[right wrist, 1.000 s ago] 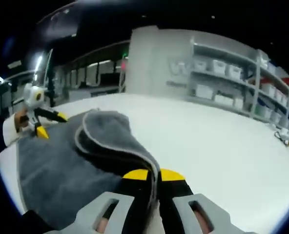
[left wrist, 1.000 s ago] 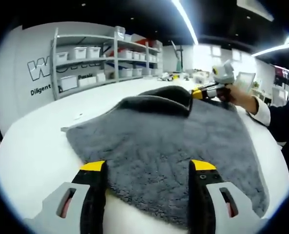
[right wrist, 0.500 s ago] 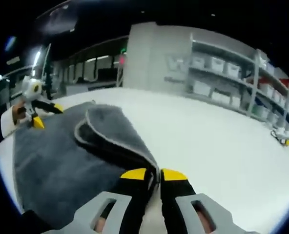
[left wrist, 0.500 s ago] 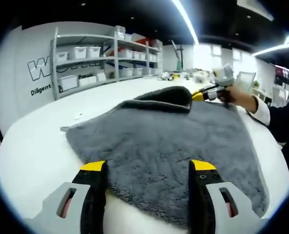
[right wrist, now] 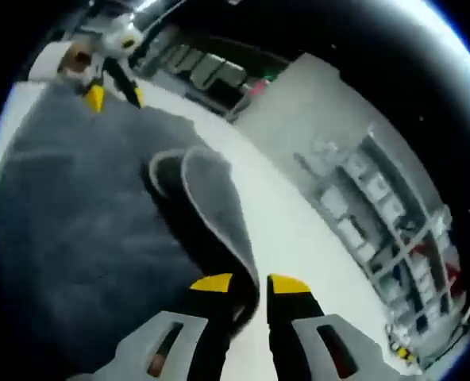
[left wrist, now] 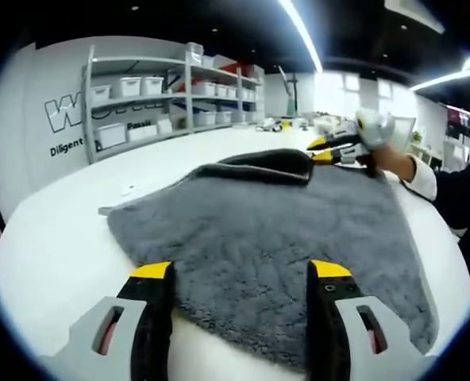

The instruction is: Open the folded towel by lifting each exposed corner and separating the folded layers until the towel lies flat within the target outline without major curled edges

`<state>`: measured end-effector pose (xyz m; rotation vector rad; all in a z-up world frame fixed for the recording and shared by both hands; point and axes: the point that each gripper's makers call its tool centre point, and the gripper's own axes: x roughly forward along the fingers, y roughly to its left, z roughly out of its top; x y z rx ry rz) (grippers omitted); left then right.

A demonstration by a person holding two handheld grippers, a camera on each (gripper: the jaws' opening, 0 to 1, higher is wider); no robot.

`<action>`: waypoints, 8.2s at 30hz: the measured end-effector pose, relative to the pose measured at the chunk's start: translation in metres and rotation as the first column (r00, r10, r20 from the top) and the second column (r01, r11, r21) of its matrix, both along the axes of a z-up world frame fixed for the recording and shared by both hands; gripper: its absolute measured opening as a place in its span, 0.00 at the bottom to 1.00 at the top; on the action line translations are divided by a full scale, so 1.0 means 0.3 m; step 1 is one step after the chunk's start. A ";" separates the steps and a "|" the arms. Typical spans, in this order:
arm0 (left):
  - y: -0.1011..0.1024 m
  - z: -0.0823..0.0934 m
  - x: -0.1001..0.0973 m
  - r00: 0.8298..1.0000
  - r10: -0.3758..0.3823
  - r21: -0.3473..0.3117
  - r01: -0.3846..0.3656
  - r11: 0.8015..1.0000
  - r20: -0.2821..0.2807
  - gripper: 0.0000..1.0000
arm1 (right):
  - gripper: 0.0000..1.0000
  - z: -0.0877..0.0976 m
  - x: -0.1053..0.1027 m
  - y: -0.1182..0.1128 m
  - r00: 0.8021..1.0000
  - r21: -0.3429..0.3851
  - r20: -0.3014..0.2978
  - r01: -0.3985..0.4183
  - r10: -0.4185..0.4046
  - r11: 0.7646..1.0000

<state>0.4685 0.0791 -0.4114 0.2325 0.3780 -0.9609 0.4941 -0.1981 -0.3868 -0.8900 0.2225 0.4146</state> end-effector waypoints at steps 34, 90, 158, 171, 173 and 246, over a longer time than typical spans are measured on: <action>0.005 0.002 0.032 1.000 0.003 0.001 -0.003 1.000 0.003 0.68 | 0.00 0.001 0.026 0.269 0.947 -0.315 0.055 -0.284 0.316 0.906; -0.075 -0.002 0.109 1.000 -0.009 -0.038 0.009 0.999 0.012 0.69 | 0.11 -0.043 0.330 -0.166 0.957 0.581 -0.284 0.224 -0.062 0.782; -0.339 0.005 0.082 1.000 0.011 -0.025 -0.011 1.000 0.010 0.69 | 0.00 -0.040 0.243 -0.444 0.924 0.607 -0.340 0.357 -0.174 0.710; -0.445 0.010 0.087 1.000 0.003 -0.031 -0.003 1.000 -0.002 0.69 | 0.00 -0.045 0.245 -0.545 0.910 0.583 -0.323 0.409 -0.261 0.702; -0.454 0.011 0.085 1.000 0.004 -0.033 -0.004 0.999 -0.001 0.69 | 0.00 -0.047 0.246 -0.553 0.907 0.578 -0.323 0.414 -0.269 0.703; -0.565 0.116 0.033 0.994 -0.104 -0.186 0.106 0.977 0.025 0.81 | 0.00 -0.037 0.191 -0.521 0.910 0.640 -0.359 0.401 -0.206 0.655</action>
